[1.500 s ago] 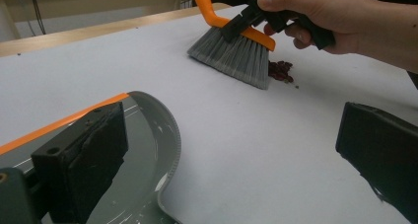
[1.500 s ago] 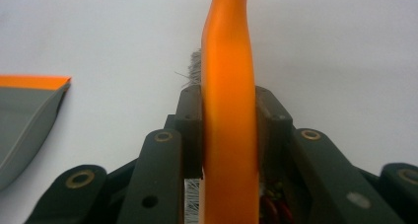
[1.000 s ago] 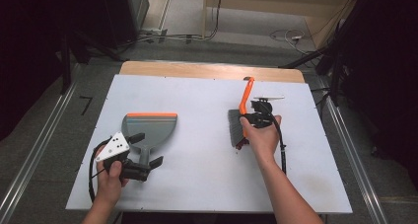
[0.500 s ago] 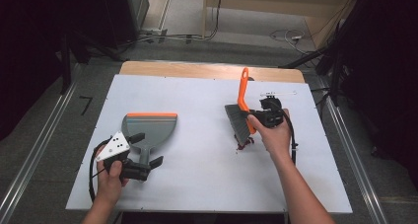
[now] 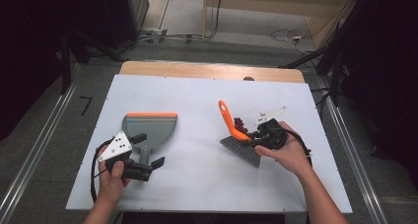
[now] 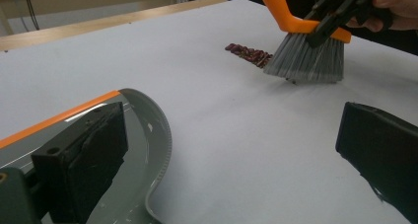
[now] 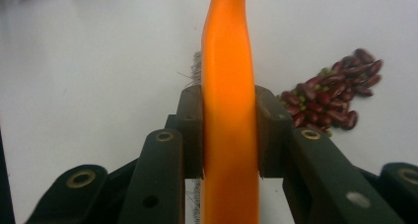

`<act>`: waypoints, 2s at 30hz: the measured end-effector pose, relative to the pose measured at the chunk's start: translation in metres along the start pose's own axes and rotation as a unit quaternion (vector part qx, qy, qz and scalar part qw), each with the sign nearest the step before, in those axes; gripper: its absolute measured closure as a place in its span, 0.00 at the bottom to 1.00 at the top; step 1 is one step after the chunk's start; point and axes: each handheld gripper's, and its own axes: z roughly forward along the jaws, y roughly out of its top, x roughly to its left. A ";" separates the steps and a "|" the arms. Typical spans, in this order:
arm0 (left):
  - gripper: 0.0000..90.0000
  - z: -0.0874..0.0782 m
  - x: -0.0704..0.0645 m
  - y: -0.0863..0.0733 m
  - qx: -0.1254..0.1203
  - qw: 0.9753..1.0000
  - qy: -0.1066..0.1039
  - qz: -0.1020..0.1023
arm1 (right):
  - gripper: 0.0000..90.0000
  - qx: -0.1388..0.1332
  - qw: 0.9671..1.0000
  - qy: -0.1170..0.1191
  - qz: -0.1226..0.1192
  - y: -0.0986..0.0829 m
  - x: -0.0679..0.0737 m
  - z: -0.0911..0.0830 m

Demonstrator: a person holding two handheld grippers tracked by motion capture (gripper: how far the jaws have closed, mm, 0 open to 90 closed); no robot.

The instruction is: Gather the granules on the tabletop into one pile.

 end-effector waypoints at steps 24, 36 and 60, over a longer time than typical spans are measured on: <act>0.00 -0.001 0.003 -0.002 0.000 1.000 0.003 -0.003 | 0.75 0.017 0.999 -0.020 -0.031 0.020 -0.040 0.016; 0.00 -0.002 0.004 -0.002 0.000 1.000 0.004 -0.003 | 0.75 0.015 0.998 -0.038 -0.037 0.029 -0.054 0.018; 0.00 -0.002 0.004 -0.001 0.000 1.000 0.001 -0.004 | 0.75 0.014 0.998 -0.056 -0.027 0.037 -0.061 0.019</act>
